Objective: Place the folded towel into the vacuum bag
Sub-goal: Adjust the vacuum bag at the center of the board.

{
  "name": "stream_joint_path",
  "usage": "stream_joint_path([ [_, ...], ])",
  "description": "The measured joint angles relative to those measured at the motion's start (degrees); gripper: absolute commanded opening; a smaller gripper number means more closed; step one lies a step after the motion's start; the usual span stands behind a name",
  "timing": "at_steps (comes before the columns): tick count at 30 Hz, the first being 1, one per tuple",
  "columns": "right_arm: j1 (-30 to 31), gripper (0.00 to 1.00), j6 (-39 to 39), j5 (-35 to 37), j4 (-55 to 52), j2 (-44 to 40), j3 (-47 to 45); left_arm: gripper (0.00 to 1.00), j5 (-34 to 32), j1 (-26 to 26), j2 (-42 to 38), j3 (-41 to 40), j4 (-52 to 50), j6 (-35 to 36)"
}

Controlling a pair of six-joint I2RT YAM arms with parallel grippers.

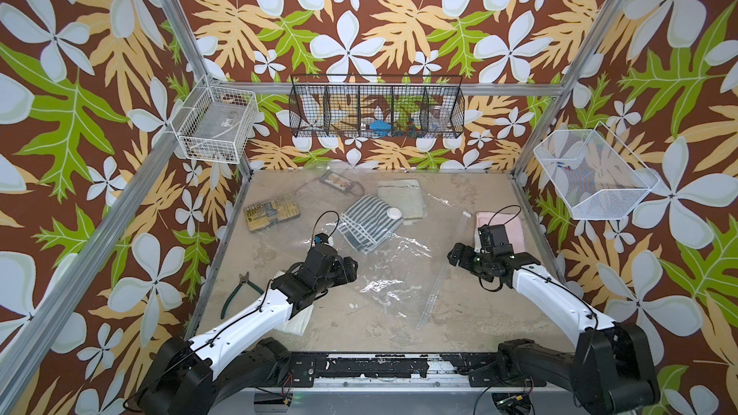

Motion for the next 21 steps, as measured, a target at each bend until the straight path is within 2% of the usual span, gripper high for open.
stream_joint_path([
  [4, -0.8, 0.91, -0.1, -1.6, 2.4, 6.5, 3.6, 0.83, 0.6, 0.0, -0.1, -2.2, 0.0, -1.3],
  [7, -0.8, 0.82, 0.0, -3.3, 4.5, 11.8, 6.8, 0.83, 1.8, 0.0, 0.8, -3.5, 1.5, -2.4],
  [9, -0.8, 0.66, 0.1, -4.4, 6.1, 14.6, 8.3, 0.83, 1.9, 0.0, 2.0, -4.2, 3.0, -2.8],
  [11, -0.8, 0.45, 0.3, -5.1, 7.1, 15.8, 8.7, 0.82, 2.7, 0.0, 3.7, -4.7, 5.0, -3.1],
  [16, -0.8, 0.01, 1.0, -5.5, 8.5, 13.6, 6.6, 0.82, 3.5, 0.0, 8.6, -5.2, 9.7, -4.2],
  [21, -1.3, 0.00, 0.2, -4.0, 8.0, 7.6, 1.1, 0.81, 3.5, 0.0, 12.6, -5.0, 13.5, -5.0],
])
